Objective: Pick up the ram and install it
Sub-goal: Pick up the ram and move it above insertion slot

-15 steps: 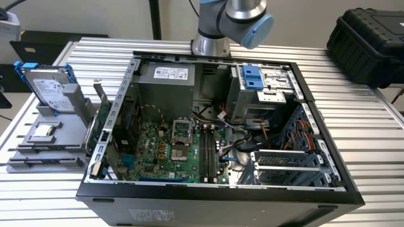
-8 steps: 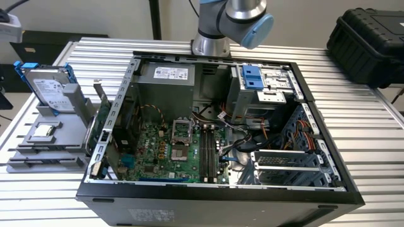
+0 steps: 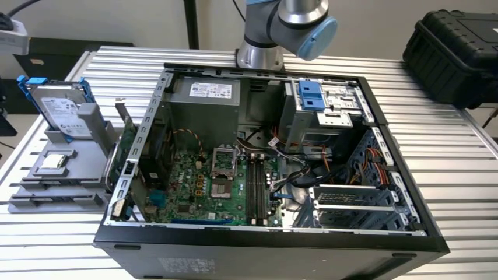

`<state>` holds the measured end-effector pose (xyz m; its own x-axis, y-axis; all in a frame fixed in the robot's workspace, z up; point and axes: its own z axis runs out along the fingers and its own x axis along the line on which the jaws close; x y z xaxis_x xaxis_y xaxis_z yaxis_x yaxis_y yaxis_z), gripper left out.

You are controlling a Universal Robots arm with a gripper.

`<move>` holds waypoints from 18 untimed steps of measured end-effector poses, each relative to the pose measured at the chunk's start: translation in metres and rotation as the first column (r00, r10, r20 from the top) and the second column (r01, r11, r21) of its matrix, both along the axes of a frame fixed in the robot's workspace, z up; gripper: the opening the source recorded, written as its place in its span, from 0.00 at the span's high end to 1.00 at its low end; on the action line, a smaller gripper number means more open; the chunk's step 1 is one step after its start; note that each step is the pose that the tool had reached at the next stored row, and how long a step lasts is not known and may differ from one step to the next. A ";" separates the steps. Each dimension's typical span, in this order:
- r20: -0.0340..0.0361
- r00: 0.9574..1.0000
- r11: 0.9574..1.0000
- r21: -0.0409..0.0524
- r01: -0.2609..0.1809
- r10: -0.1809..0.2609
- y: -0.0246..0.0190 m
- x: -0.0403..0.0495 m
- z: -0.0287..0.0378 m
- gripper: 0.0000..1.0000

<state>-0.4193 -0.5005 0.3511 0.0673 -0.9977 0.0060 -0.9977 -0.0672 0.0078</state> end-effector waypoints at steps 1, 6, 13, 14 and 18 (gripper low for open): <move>0.000 1.000 1.000 0.000 0.000 0.000 0.0000 0.0000 -0.0002 0.00; 0.000 1.000 1.000 0.000 0.000 0.000 0.0000 0.0000 -0.0017 0.00; 0.000 1.000 1.000 0.000 0.000 0.000 0.0000 0.0000 -0.0036 0.00; 0.000 1.000 1.000 0.000 0.000 0.000 0.0000 0.0000 -0.0037 0.00; 0.000 1.000 1.000 0.000 0.000 0.000 0.0000 0.0000 -0.0039 0.00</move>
<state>-0.4193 -0.5005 0.3472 0.0673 -0.9977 0.0061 -0.9977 -0.0672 0.0078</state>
